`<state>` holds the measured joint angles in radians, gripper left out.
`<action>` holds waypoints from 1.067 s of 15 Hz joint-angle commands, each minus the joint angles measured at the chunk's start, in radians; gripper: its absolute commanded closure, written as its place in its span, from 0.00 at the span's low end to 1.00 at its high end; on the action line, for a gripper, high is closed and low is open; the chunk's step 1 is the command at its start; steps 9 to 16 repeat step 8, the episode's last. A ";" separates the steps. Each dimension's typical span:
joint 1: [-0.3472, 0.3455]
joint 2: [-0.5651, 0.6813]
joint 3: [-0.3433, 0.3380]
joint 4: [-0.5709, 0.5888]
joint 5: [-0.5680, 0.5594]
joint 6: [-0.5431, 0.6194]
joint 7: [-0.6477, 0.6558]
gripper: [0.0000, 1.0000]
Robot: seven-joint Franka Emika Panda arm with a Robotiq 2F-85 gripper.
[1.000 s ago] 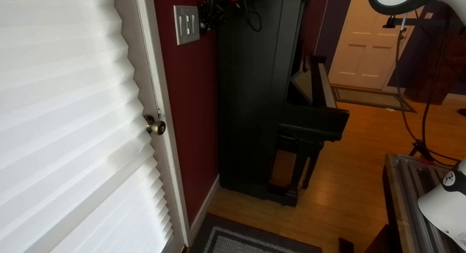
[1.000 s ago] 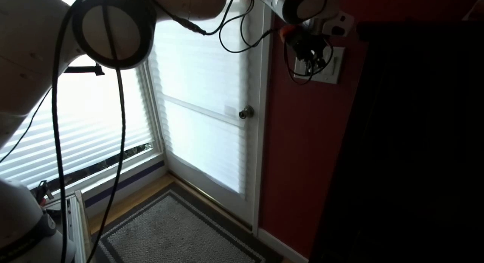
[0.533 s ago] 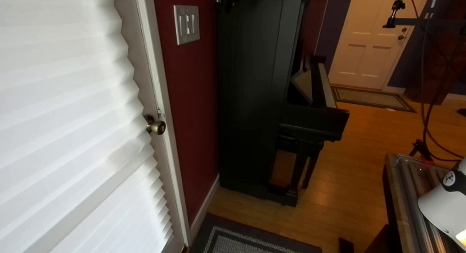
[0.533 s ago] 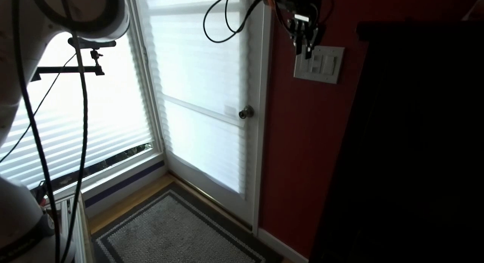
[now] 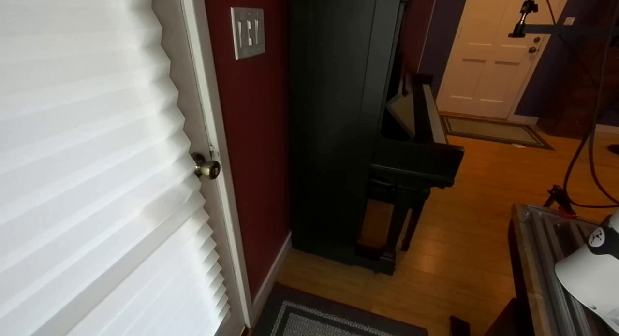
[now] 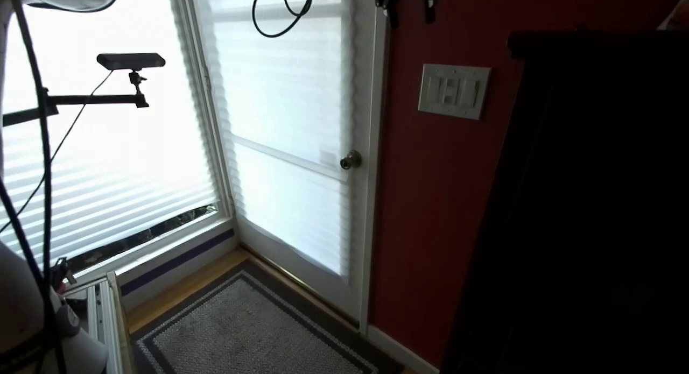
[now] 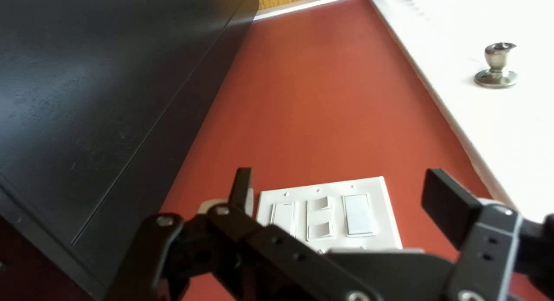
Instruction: Press the middle switches on the wall socket.
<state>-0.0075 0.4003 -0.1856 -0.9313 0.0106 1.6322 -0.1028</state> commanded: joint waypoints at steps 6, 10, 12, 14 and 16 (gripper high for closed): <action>-0.013 -0.177 0.000 -0.210 0.006 0.001 -0.072 0.00; -0.012 -0.189 0.001 -0.230 0.006 0.004 -0.075 0.00; -0.012 -0.189 0.001 -0.230 0.006 0.004 -0.075 0.00; -0.012 -0.189 0.001 -0.230 0.006 0.004 -0.075 0.00; -0.012 -0.189 0.001 -0.230 0.006 0.004 -0.075 0.00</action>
